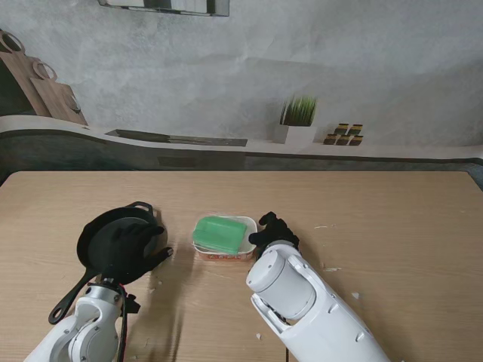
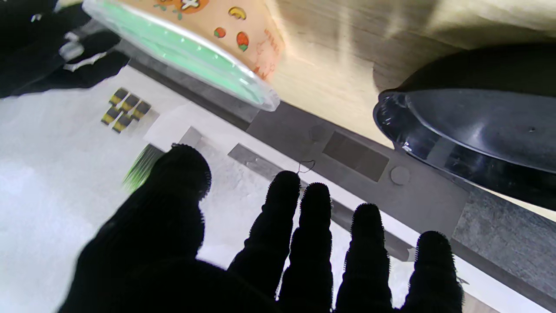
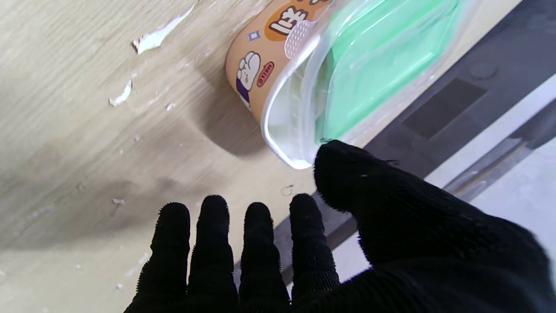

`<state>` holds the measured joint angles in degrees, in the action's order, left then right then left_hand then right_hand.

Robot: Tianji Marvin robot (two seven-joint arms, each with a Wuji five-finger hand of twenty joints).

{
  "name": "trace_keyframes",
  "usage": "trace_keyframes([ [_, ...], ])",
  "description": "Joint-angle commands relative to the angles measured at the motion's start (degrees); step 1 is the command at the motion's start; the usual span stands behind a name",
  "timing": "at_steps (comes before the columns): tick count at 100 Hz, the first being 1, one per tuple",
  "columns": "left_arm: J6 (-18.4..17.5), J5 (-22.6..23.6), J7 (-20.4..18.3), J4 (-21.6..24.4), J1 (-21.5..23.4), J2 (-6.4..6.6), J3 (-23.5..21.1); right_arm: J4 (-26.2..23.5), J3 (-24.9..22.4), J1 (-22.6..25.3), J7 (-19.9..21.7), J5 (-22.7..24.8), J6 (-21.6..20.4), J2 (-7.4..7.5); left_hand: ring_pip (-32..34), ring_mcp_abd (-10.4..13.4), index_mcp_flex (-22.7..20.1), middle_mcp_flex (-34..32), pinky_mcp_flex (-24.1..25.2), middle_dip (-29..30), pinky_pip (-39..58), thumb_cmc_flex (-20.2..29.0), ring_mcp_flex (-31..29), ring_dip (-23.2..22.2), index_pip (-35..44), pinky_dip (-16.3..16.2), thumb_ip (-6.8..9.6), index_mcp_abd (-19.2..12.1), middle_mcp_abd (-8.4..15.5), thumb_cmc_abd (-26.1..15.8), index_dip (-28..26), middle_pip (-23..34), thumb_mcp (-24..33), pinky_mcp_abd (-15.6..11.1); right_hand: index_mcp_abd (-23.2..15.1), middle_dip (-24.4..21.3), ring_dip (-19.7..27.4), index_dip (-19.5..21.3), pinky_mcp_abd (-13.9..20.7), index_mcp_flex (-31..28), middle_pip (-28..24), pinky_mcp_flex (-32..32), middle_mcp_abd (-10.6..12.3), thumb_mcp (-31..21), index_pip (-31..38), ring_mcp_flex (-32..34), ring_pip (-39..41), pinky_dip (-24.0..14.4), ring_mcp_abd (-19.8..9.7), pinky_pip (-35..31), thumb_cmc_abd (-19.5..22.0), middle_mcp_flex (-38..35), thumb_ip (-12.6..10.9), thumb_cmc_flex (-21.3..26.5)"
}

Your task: Load dumplings into a food container

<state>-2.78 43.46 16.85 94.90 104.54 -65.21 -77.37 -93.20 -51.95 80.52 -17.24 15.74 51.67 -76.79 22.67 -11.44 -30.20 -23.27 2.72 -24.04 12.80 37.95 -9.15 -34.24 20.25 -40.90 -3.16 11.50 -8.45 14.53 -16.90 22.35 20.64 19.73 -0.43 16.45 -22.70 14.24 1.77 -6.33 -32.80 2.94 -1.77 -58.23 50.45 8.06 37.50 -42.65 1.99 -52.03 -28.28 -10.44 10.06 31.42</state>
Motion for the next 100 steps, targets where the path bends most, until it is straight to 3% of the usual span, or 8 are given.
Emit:
trace_keyframes([
  [1,1.24,0.37,-3.56,1.35,-1.64,0.83,-0.43,-1.62,-0.26,1.59,1.21,1.78,-1.88,1.54,-1.38,0.03,-2.35,1.25,1.22,1.05,-2.35,1.07,2.03,0.81,-1.30,-1.34,2.02,1.31,-1.21,-2.39,1.11,-1.51,-2.03,-0.60,-0.35,-0.03,0.59,1.77,0.97,0.52,0.28,1.17,0.60,-0.31,2.71,-1.42,-1.01,-1.40,-1.18,1.32,-0.29,0.07,-2.58,-2.79],
  [19,4.83,0.33,-11.55,0.89,-6.16,1.95,1.39,-4.73,-1.76,4.46,8.11,5.56,-8.70,6.31,-5.29,1.14,-6.06,2.14,2.61,3.76,-3.31,2.04,3.72,3.61,-4.40,-0.40,2.16,1.83,-1.10,-5.36,1.81,-4.05,-6.42,-1.52,0.96,2.86,-0.13,2.49,0.02,-6.84,-7.32,1.43,-0.73,1.58,1.61,-1.71,0.58,-2.51,0.22,2.98,0.59,0.48,-2.23,-5.56],
  [29,5.95,0.82,-13.80,-1.11,-9.50,2.39,3.72,-5.02,-2.21,5.30,11.99,9.16,-13.98,8.67,-6.63,1.89,-7.15,2.64,2.66,4.76,-3.36,3.86,4.14,4.66,-4.96,-0.17,2.15,0.54,-0.28,-6.80,1.68,-4.30,-6.31,-1.87,-7.30,4.05,-0.58,2.95,-1.60,-8.30,-10.89,0.47,-2.39,1.43,0.58,-0.45,1.74,-2.67,1.64,3.34,-0.29,0.77,-2.27,-5.99],
  [36,7.03,0.79,-14.25,-2.78,-11.84,2.43,5.69,-4.27,-2.04,5.26,13.27,12.25,-16.45,9.63,-6.53,2.40,-8.85,2.67,3.09,4.99,-3.47,6.85,4.54,4.70,-4.14,0.00,1.49,-0.23,0.42,-9.81,1.02,-3.45,-5.43,-2.59,-9.68,5.01,-0.53,3.41,-3.07,-7.93,-13.91,-0.94,-3.23,0.72,-0.21,1.26,1.61,-2.45,3.07,3.24,-1.64,0.99,-2.16,-7.48],
  [61,11.07,-0.29,-15.98,-8.05,-18.33,2.42,11.81,-1.78,-0.85,3.96,13.62,12.39,-19.58,9.79,-7.35,3.03,-10.81,3.65,3.62,5.50,-4.40,10.51,4.93,4.87,-3.55,1.38,1.07,-0.82,0.97,-10.65,0.08,-2.58,-9.15,-3.25,-12.78,5.87,-0.64,4.10,-4.62,-8.50,-17.04,-2.17,-4.48,-0.70,-0.61,3.46,1.61,-1.40,5.32,2.21,-4.36,0.75,-2.04,-8.12],
  [76,10.81,-0.67,-15.52,-10.81,-20.54,2.27,13.84,-0.13,0.81,2.35,13.16,12.45,-19.95,9.42,-6.42,2.92,-5.95,1.41,3.69,4.05,-4.12,6.80,4.08,3.91,-1.98,1.87,2.04,-6.11,1.71,-7.45,-1.26,-0.87,-5.42,-3.06,-16.59,6.13,-0.97,4.73,-5.62,-8.30,-18.13,-2.95,-4.63,0.67,-1.60,4.79,2.19,-0.37,6.23,0.76,-5.45,-0.39,-1.68,-8.24],
  [86,11.51,-1.93,-14.99,-11.46,-21.16,1.99,14.62,0.72,2.11,1.29,12.72,12.94,-20.17,9.27,-5.59,2.74,-7.83,-1.03,3.02,2.03,-6.80,5.55,3.99,3.90,-0.08,6.02,1.60,-2.34,0.82,-7.14,-1.06,0.24,-2.31,-2.98,-17.88,6.71,-2.27,5.66,-5.84,-7.95,-19.50,-3.12,-4.06,1.12,-1.73,5.54,4.66,0.25,5.82,-1.22,-6.10,-0.91,-1.62,-8.13],
  [100,11.84,-2.94,-15.07,-11.90,-21.68,1.83,15.24,1.47,3.25,0.27,12.52,13.04,-20.02,9.01,-5.34,2.79,-10.91,-0.78,3.03,1.73,-6.96,5.40,4.18,3.89,0.35,6.87,1.49,0.08,0.77,-7.43,-0.85,0.18,-2.04,-3.05,-17.56,7.65,-3.66,6.67,-4.93,-7.02,-21.77,-2.66,-1.76,0.61,-1.59,5.48,7.31,0.94,4.71,-3.47,-5.93,-1.55,-1.69,-8.13],
])
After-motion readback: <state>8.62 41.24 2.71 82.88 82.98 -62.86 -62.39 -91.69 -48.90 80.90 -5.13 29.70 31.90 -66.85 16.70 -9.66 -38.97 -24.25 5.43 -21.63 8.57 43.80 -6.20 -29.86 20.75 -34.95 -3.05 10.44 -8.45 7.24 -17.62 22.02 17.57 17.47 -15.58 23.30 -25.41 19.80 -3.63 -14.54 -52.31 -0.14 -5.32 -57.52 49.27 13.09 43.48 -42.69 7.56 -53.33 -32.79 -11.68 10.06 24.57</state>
